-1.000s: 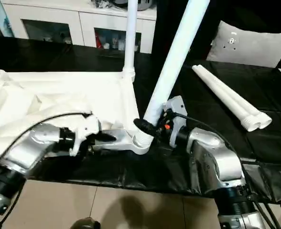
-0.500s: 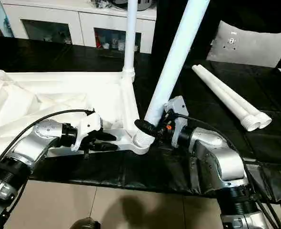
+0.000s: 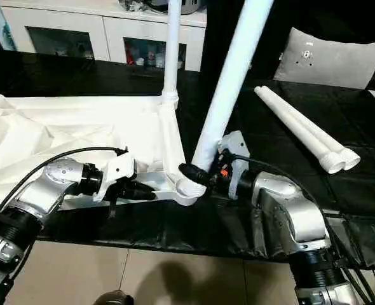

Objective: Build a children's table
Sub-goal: Insert table leg to table base

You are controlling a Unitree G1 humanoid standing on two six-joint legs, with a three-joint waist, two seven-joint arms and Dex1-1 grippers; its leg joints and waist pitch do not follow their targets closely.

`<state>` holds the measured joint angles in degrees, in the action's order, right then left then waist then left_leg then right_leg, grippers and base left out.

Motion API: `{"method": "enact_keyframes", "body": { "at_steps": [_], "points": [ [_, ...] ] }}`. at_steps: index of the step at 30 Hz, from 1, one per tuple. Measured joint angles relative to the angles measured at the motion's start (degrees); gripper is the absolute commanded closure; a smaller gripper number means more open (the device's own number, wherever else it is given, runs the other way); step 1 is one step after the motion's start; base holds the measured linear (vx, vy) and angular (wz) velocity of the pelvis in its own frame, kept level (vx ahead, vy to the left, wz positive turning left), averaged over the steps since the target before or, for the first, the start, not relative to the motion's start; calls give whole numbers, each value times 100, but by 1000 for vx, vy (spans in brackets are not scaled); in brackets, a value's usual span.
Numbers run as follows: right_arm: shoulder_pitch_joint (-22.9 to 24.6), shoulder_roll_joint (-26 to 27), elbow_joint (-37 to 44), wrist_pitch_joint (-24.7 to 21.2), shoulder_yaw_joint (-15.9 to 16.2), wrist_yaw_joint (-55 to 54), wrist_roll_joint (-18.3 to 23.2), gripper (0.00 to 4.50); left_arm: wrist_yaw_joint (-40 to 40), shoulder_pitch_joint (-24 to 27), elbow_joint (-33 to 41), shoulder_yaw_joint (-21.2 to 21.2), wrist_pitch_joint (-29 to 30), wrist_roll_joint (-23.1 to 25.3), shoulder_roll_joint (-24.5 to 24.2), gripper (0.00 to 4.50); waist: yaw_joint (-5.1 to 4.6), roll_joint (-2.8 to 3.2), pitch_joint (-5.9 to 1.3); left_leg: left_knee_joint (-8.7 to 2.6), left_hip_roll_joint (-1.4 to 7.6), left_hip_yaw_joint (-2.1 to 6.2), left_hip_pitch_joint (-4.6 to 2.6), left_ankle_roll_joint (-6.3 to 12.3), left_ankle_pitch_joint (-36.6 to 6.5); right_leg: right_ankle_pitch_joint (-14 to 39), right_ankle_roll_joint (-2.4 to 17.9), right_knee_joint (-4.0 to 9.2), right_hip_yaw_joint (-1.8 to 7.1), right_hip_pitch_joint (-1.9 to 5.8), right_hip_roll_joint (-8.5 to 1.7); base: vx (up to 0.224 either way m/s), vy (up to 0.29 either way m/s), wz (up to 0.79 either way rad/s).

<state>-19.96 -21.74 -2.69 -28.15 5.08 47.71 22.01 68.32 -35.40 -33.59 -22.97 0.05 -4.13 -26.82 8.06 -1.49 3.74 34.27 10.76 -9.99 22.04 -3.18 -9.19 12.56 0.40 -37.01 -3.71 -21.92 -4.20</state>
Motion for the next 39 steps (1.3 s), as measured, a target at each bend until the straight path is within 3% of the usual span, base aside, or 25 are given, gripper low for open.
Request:
{"method": "enact_keyframes", "body": {
  "at_steps": [12, 14, 20, 23, 34, 39],
  "points": [
    [-224, -93, -211, -2, 209, 153, -140, 258, 120, 103, 248, 61, 174, 34, -88, 450, 9, -1, 0, -3, -1, -3, 2, 0, 0, 1, 1, 3, 0, -1, -1, 0, 0, 0],
    [-233, -82, -211, -2, 210, 154, -141, 258, 112, 102, 248, 80, 274, 7, -69, 396, 14, -1, 0, -3, -1, -3, 1, 0, 0, 1, 0, 2, 0, -1, -2, 0, 0, 0],
    [-232, -28, -260, 8, 210, 154, -140, 258, 76, 130, 170, 176, 261, -6, -85, 350, 1, 0, 0, -5, 0, -3, -3, 0, 0, 1, 1, 0, 0, -1, -2, 0, 0, 0],
    [-232, -22, -260, 14, 210, 156, -140, 258, 44, 130, 131, 197, 210, 3, -85, 348, 2, 1, -1, -6, 0, -3, -4, 0, 0, 1, 1, 0, 0, 0, -2, 0, 0, 0],
    [-237, -24, -261, 18, 210, 223, -141, 258, 300, 117, 137, 161, 153, 78, -134, 446, -15, 1, -1, -7, 0, -4, -4, 0, 0, 2, 0, 2, 1, -1, -2, 0, 0, 0],
    [-342, -99, -282, -8, 302, 373, -170, 258, 316, 120, 221, 124, 29, 173, -170, 450, -19, 0, -2, -7, 0, -4, -4, 0, 0, 2, 0, 3, 1, -1, -1, 0, 0, 0]
  ]
}}
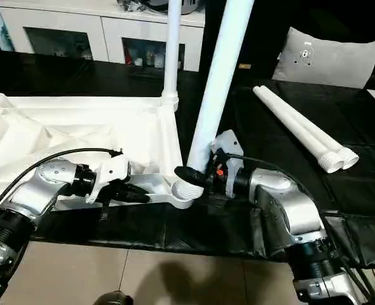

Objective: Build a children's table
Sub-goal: Insert table leg to table base

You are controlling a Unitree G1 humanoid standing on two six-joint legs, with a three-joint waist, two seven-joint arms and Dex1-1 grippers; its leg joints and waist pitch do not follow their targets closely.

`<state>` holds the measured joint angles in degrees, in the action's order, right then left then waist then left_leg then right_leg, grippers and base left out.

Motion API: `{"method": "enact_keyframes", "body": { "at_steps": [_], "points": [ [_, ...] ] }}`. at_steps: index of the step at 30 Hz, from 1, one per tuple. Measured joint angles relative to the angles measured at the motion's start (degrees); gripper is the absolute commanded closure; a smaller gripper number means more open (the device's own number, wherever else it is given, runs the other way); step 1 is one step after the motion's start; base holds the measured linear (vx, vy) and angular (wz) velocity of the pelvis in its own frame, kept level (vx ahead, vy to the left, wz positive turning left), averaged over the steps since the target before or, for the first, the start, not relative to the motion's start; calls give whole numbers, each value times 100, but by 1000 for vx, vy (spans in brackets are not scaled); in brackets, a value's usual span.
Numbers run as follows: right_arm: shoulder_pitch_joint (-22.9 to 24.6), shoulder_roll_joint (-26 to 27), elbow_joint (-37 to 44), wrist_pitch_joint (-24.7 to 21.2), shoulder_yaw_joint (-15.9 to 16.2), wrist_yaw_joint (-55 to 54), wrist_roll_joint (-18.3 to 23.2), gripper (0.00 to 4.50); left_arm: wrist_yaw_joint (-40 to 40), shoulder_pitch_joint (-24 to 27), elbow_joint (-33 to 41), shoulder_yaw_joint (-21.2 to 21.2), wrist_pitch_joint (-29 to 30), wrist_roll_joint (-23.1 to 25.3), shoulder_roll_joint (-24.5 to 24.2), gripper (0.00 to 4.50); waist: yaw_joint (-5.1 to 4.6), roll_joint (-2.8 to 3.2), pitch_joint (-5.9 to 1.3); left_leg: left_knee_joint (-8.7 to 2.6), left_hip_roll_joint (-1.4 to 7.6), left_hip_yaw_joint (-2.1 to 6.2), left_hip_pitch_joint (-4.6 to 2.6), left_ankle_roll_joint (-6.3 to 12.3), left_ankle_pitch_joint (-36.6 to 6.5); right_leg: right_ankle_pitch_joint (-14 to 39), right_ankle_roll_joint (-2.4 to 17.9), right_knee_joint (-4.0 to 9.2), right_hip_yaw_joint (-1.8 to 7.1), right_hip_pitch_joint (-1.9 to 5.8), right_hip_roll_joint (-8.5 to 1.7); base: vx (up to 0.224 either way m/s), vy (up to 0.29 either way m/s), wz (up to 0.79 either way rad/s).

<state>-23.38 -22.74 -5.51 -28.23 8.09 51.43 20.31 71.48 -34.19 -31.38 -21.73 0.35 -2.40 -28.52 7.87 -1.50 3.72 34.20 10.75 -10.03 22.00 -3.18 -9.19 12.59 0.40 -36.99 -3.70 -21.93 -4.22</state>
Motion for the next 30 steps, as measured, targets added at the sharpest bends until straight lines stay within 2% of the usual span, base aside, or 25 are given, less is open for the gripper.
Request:
{"method": "enact_keyframes", "body": {
  "at_steps": [6, 9, 18, 30],
  "points": [
    [-25, -14, -44, -47, 148, 133, -32, 258, 211, 221, 515, -75, 47, 34, -134, 450, 26, -2, 0, -2, -1, -2, 7, 2, -2, 8, 4, 4, -1, -3, -1, 0, 0, 0],
    [-67, -24, -100, -55, 206, 187, -72, 258, 302, 317, 785, -137, 100, 31, -124, 450, 70, -3, 0, -2, -4, -3, 9, 3, -2, 10, 4, 5, -3, -1, -7, 0, 0, 0],
    [-85, -110, -112, -147, 275, 370, -65, 258, 115, 214, 662, -255, -87, 239, 0, 450, 121, -17, -9, -1, -8, -4, -4, 2, -1, 3, 4, 1, -3, 14, -14, 0, 0, 0],
    [-72, -218, -116, -163, 274, 406, -68, 258, 60, 173, 517, -215, -140, 267, -21, 450, 44, -17, -9, -1, -4, -4, -7, -1, 0, -9, -17, 1, -6, 10, -14, 0, 0, 0]
  ]
}}
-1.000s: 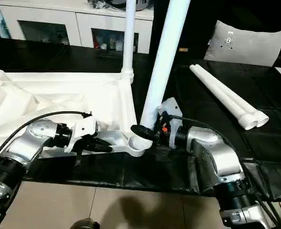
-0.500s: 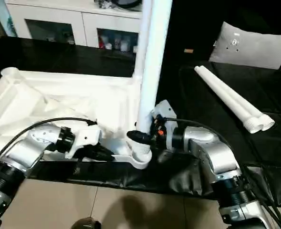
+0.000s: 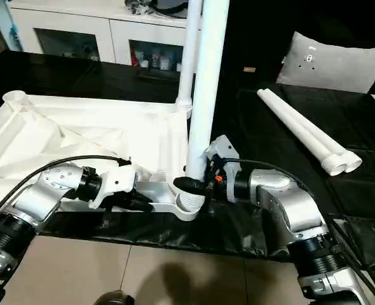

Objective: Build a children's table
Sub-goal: Insert table leg to table base

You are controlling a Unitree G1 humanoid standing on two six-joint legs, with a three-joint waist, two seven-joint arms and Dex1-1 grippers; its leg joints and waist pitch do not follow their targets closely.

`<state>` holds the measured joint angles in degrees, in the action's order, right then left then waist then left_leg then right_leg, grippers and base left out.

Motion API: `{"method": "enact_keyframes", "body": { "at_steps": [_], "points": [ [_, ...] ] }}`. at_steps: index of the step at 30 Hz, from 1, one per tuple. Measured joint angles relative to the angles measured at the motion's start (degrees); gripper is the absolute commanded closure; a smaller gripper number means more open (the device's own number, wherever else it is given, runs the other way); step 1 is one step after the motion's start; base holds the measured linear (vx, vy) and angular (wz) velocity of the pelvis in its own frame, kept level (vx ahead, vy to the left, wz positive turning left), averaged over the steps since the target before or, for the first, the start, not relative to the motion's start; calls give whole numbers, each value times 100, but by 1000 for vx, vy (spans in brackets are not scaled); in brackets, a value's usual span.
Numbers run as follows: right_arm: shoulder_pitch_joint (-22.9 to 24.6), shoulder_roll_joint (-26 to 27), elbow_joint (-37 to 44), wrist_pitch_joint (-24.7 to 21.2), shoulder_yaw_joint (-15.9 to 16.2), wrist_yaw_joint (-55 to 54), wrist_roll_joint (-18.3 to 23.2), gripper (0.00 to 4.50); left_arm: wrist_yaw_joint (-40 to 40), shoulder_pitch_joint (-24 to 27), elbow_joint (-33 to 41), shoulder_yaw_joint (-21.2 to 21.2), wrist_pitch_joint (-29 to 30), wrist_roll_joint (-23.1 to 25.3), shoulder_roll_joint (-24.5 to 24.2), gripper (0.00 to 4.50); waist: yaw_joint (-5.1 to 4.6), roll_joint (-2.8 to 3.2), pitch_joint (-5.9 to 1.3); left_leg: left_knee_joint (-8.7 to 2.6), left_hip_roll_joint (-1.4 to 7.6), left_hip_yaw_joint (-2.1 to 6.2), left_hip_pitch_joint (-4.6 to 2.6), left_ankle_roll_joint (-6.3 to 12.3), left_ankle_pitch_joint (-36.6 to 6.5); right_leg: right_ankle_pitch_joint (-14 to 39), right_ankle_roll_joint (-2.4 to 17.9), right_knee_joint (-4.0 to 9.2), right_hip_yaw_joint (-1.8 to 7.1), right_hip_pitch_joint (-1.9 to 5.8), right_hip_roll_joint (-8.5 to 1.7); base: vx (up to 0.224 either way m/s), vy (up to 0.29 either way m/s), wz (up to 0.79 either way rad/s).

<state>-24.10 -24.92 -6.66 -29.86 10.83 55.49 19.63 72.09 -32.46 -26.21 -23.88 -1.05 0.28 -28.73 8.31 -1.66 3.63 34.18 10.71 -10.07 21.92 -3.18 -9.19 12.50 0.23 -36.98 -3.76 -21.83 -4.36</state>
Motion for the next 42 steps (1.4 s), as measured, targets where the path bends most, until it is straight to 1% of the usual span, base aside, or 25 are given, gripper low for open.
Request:
{"method": "enact_keyframes", "body": {
  "at_steps": [13, 21, 32, 34, 38, 42],
  "points": [
    [-14, 101, -59, -62, 15, -1, 39, 258, -213, -145, -246, -5, -245, 163, 76, 450, 0, 0, 0, 0, 1, 0, 2, 0, 0, -8, -1, 2, 0, -3, 0, 0, 0, 0],
    [-132, 305, -544, 133, -93, -89, 51, 258, -59, -143, -222, 22, -197, 105, 58, 450, -3, 1, 0, 0, 1, -1, 6, 0, 0, -15, 12, 2, 0, -6, 0, 0, 0, 0],
    [-117, 353, -592, 187, -139, -51, 52, 258, -105, -144, -239, 31, -277, 165, 68, 450, 4, 11, 2, 0, 2, -1, 4, 0, 0, -11, 16, 2, -1, -5, 0, 0, 0, 0],
    [-72, 392, -593, 201, -193, -62, 75, 258, -96, -144, -237, 31, -276, 162, 68, 450, 7, 18, 1, 0, 3, -1, 4, -1, 0, -10, 16, 2, -1, -5, 0, 0, 0, 0],
    [139, 541, -687, 323, -454, -154, 256, 258, -106, -114, -221, 43, -220, 102, 75, 450, 16, 44, 0, 0, 3, -1, 5, 0, 0, -11, 17, 4, -1, -4, 0, 0, 0, 0],
    [381, 648, -693, 552, -632, -265, 376, 258, -164, -71, -213, 84, -156, 61, 115, 450, 14, 80, -8, 0, 2, -1, 4, 0, 0, -11, 18, 5, -1, -3, 0, 0, 0, 0]
  ]
}}
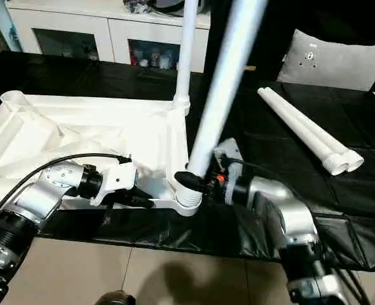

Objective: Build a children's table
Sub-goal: Insert table leg to table base

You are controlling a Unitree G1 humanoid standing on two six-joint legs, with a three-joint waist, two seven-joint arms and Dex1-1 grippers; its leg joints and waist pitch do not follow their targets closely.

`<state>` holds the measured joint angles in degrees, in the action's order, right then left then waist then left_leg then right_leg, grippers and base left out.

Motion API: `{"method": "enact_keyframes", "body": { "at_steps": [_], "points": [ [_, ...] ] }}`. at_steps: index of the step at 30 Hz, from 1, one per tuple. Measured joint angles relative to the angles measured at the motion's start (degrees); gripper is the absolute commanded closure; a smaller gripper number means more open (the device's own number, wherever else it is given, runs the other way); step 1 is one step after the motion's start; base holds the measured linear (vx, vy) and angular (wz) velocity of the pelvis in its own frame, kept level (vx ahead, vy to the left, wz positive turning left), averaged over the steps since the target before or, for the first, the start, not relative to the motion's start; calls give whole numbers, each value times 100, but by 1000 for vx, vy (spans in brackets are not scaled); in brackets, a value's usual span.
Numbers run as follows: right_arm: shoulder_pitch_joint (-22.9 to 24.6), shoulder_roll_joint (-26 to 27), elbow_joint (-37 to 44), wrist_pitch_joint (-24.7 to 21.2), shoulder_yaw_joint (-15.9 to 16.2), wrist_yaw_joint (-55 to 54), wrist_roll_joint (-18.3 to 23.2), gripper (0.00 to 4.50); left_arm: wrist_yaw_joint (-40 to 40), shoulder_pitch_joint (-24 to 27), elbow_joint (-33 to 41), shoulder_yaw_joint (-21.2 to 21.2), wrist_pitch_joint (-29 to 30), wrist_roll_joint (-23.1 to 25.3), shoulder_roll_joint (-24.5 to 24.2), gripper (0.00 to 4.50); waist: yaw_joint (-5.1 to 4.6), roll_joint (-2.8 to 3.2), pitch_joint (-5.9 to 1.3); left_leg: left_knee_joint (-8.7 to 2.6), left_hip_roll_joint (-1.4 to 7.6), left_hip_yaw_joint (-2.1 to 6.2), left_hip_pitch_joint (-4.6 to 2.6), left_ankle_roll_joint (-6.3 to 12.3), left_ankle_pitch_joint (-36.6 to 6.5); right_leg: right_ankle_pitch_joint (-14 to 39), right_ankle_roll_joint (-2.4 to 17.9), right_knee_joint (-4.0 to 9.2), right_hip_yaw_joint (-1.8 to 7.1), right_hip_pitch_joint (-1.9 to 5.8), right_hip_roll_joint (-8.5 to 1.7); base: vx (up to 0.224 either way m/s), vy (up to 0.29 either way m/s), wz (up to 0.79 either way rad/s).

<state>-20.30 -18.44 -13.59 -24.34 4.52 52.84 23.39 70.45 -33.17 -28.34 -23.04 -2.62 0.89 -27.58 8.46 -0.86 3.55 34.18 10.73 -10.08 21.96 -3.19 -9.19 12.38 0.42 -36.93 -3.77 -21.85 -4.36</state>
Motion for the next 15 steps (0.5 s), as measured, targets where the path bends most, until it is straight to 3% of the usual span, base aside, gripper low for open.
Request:
{"method": "enact_keyframes", "body": {
  "at_steps": [5, 8, 15],
  "points": [
    [356, 4, 300, 382, 11, -170, -85, 259, -96, 97, 43, 42, 32, -4, 58, 450, 13, 47, -29, 0, -1, 0, 0, 1, 0, 7, -13, 10, 1, 4, -1, 0, 0, 0],
    [442, -144, 516, 725, 285, -235, -416, 259, -133, 144, 97, 42, 92, -6, 73, 450, 2, 76, -47, -1, -3, 0, -1, 2, -1, 9, -16, 21, 2, 10, -1, 0, 0, 0],
    [309, -372, 597, 1031, 742, -161, -960, 259, -293, 279, 285, 43, 155, 17, 59, 450, -24, 53, -63, -3, -3, 0, -3, 2, -1, 21, -36, 38, 2, 15, -1, 0, 0, 0]
  ]
}}
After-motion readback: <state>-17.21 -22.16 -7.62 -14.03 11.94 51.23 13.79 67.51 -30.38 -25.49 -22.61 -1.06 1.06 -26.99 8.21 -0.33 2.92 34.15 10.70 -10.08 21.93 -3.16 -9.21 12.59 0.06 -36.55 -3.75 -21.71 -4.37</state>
